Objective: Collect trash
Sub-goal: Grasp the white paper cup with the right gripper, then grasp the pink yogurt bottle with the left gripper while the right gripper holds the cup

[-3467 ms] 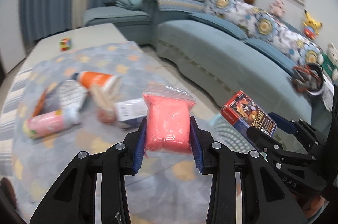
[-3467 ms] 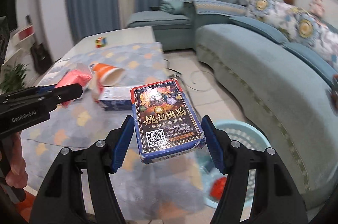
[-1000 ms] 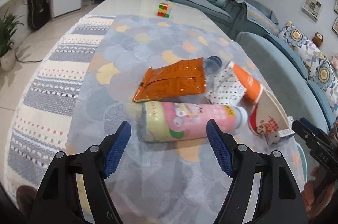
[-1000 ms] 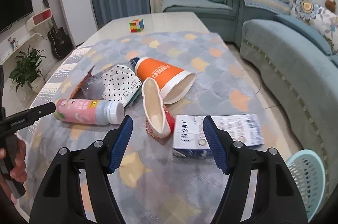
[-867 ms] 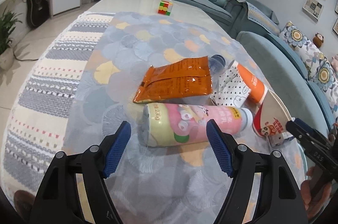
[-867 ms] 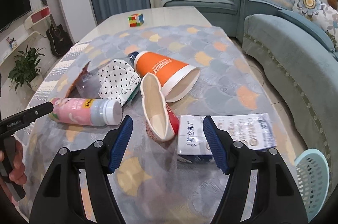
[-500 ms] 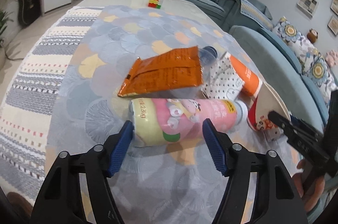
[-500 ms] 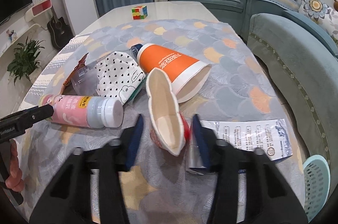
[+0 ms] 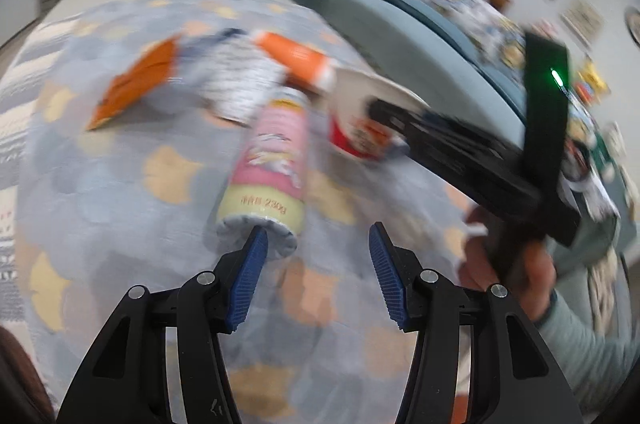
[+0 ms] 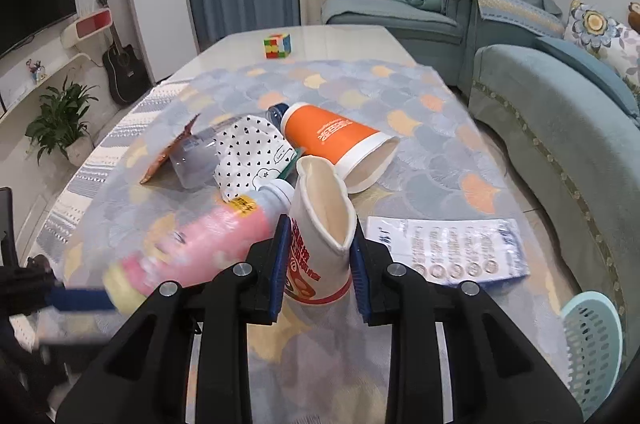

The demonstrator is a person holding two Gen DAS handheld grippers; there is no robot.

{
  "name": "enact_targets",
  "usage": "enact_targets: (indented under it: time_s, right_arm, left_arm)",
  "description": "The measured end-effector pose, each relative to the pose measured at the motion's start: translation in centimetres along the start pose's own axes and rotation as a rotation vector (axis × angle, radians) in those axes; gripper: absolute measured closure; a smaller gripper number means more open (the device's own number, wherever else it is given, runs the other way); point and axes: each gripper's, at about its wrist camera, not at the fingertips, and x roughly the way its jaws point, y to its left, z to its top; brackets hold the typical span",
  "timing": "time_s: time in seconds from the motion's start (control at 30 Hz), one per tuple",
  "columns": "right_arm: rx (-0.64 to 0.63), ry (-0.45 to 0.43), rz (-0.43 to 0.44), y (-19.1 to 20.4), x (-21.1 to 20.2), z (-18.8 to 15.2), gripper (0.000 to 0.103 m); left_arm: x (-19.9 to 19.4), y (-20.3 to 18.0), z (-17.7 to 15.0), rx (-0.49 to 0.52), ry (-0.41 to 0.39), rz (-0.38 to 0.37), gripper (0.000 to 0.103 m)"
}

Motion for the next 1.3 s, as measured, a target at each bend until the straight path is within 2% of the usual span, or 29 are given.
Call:
enact_targets:
  time_s: [0.07, 0.2, 0.27, 0.47, 0.63, 0.73, 0.77, 0.83, 0.87, 0.97, 1.0, 1.03, 1.07, 1.3]
  right_arm:
    - [0.003, -0.011, 0.001, -0.4, -1.3, -0.5, 0.078]
    - [0.02, -0.017, 0.004, -1.2, -3.2, -1.9, 0.078]
    - [0.034, -0.013, 0.006, -1.8, -3.8, -2.6, 0.078]
    - [0.051, 0.014, 0.013, -3.2, -4.3, -4.3, 0.078]
    - [0.069, 0.05, 0.042, -4.1, -4.3, -5.5, 0.077]
    - [0.083, 0.065, 0.049, -4.3, -4.2, -6.1, 0.076]
    - [0.09, 0.074, 0.06, -4.5, -4.1, -6.3, 0.074]
    - [0.1, 0.095, 0.07, -4.6, -3.7, -6.7, 0.065]
    - [0.109, 0.104, 0.068, -4.8, -3.6, -7.0, 0.054]
    - [0.124, 0.112, 0.074, -5.2, -3.5, -7.4, 0.053]
    - [0.128, 0.114, 0.077, -5.3, -3.6, -7.5, 0.057]
    - [0.129, 0.114, 0.077, -5.4, -3.6, -7.6, 0.064]
    - [0.128, 0.107, 0.091, -5.5, -3.9, -7.6, 0.076]
    - [0.139, 0.007, 0.027, -7.1, -8.4, -6.5, 0.076]
  left_arm:
    - [-0.4, -1.9, -0.5, 0.063, 0.004, -0.001, 0.049]
    - [-1.0, -2.8, 0.0, 0.072, -0.017, -0.008, 0.043]
    - [-0.9, -2.6, 0.9, 0.054, -0.042, 0.045, 0.038]
    - [1.8, -1.4, 4.3, -0.011, -0.045, 0.214, 0.035]
    - [5.4, -1.6, 5.3, -0.005, 0.061, 0.257, 0.034]
    - [7.3, -1.5, 5.2, -0.015, 0.123, 0.31, 0.035]
    - [7.8, -1.4, 5.2, -0.021, 0.138, 0.32, 0.038]
    - [8.4, -1.3, 5.0, -0.027, 0.156, 0.343, 0.045]
    - [8.7, -1.1, 4.9, -0.028, 0.165, 0.359, 0.052]
    - [8.7, -0.9, 4.5, -0.048, 0.155, 0.355, 0.055]
    - [8.6, -0.9, 4.5, -0.052, 0.15, 0.351, 0.055]
    - [8.4, -1.0, 4.4, -0.051, 0.141, 0.347, 0.056]
    - [8.1, -1.3, 4.3, -0.045, 0.125, 0.339, 0.056]
    - [4.2, -6.8, 4.7, 0.06, -0.028, 0.255, 0.056]
